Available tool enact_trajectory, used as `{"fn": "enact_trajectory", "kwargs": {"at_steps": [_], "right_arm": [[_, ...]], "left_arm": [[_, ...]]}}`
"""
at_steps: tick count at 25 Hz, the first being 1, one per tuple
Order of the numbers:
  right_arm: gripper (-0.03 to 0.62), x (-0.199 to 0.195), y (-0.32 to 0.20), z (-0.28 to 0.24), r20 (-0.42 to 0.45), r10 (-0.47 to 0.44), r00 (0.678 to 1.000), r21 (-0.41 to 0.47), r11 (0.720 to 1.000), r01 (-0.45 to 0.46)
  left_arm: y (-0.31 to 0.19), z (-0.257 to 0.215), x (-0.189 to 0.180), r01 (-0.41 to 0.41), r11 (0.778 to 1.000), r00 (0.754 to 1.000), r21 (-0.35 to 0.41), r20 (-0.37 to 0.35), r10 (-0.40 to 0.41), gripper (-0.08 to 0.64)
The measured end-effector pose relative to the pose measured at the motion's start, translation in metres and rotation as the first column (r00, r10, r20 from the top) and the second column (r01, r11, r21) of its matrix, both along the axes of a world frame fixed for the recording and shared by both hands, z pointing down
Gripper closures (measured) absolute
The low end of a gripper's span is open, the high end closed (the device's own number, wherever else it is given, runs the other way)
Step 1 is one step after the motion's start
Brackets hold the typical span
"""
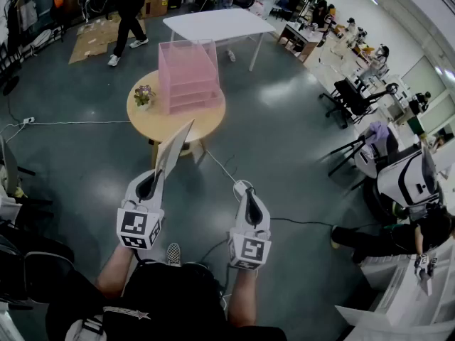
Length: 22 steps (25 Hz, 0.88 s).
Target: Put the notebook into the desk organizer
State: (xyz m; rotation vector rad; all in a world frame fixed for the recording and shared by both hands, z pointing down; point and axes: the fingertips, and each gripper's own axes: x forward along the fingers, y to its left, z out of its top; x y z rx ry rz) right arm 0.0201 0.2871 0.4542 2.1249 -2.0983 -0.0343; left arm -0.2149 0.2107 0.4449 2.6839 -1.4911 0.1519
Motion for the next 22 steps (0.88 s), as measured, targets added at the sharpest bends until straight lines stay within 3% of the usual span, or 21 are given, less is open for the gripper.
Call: {"fn": "enact_trajectory", "kwargs": {"at_steps": [22], "right_arm": [[0.586,0.013,-0.029,0.011,-0.002,0.047,0.999,-0.011,0.999,-0.047]], "left_arm": [[-0.033,0.012,0.011,-0.027,1.0,1.0,-0.014,0.009,0.027,0.543]]}}
